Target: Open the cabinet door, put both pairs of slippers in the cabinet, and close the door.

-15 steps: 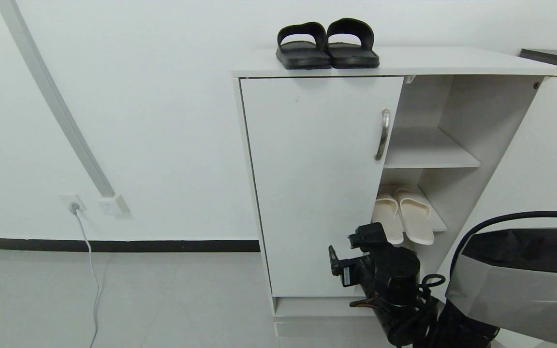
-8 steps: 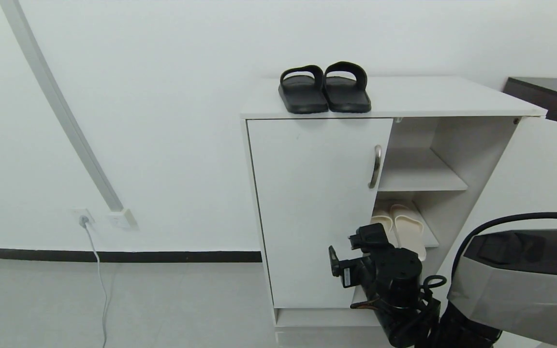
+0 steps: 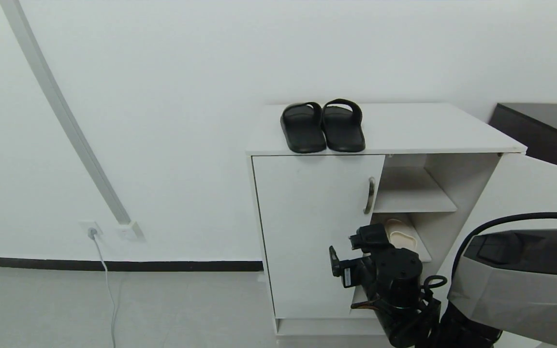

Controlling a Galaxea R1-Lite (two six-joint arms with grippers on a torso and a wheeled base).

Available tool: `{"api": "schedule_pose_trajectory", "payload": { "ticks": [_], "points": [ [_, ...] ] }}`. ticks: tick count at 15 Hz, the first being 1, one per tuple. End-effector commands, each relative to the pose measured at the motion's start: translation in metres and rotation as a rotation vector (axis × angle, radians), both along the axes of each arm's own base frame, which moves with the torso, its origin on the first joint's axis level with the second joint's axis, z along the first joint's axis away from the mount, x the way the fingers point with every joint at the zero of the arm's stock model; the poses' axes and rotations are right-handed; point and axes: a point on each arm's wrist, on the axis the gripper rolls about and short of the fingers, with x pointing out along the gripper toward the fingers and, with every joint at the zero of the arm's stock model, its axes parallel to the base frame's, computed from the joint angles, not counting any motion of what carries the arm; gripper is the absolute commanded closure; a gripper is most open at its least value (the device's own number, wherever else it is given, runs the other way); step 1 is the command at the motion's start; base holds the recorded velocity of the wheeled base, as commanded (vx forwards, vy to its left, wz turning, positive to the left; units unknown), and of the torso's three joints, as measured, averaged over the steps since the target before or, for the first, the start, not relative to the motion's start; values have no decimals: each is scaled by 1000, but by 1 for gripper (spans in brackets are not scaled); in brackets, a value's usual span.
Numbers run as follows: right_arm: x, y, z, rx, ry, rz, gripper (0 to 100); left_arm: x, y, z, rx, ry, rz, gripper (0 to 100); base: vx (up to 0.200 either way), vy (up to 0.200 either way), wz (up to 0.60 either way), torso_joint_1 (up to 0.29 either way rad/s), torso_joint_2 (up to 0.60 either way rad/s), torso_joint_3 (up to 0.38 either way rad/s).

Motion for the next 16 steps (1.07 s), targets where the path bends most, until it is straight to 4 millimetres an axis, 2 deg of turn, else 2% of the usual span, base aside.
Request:
{"api": "schedule_pose_trajectory", "payload": {
  "ticks": [1, 16],
  "points": [
    [0, 0, -1, -1, 1, 0, 0, 0, 0, 0, 0, 1, 0, 100, 0, 0, 0, 173, -496, -320],
    [-1, -1, -7, -8, 8, 8, 0, 0, 0, 0, 0, 1, 0, 100, 0, 0, 0, 234, -543, -320]
  ]
}}
